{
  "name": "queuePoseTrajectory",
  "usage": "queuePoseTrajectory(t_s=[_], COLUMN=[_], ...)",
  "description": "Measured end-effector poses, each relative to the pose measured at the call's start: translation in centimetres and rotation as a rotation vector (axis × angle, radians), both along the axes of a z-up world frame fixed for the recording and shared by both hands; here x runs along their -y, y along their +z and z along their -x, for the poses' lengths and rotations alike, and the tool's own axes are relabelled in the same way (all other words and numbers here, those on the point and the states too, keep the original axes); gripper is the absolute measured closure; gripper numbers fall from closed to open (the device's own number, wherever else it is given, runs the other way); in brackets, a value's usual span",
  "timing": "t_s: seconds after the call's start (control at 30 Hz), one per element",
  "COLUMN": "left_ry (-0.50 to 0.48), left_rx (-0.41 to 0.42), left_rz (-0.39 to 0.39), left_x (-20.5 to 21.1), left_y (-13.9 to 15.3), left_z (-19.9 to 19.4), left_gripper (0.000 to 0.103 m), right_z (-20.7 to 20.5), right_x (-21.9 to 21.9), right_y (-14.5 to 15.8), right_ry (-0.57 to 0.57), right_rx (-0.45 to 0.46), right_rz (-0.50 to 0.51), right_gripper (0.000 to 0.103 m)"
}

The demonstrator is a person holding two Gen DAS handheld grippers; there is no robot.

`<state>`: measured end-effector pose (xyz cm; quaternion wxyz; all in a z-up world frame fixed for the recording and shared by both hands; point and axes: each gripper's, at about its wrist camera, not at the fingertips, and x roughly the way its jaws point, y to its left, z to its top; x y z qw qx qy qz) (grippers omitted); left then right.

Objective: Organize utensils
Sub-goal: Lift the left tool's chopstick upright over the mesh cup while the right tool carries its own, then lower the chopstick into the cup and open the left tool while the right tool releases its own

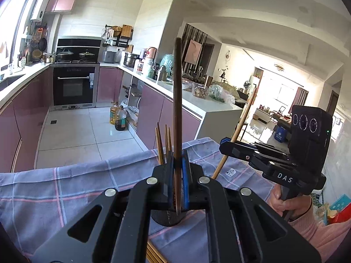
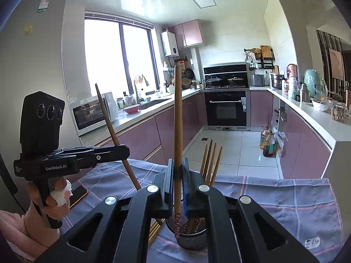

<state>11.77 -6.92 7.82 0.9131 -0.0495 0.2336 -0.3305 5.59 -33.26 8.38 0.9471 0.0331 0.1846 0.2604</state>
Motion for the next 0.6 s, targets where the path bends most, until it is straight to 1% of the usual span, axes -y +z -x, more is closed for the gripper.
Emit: queuePoseTrajectory(t_s=[0.13, 0.23, 0.37, 0.6], left_ry=[0.006, 0.019, 0.028, 0.007], left_rx=[0.012, 0.015, -0.001, -0.045], left_rz=[-0.011, -0.034, -0.077, -0.156], left_x=[0.8, 1.5, 2.6, 4.2], left_y=[0.6, 0.6, -0.2, -2.1], left_z=[-0.3, -0.7, -1.5, -2.3], left_gripper=[0.096, 0.096, 0.096, 0.096], right_z=[-0.7, -1.2, -1.7, -3.3], right_x=[0.0, 0.0, -0.2, -0.2], right_y=[0.3, 0.1, -0.7, -2.4], right_ry=[-0.009, -0.014, -0.027, -0.044], right_rx=[0.009, 0.004, -0.014, -0.079], right_rz=[0.003, 0.003, 0.013, 0.025], right_gripper=[0.097, 0.097, 0.097, 0.097])
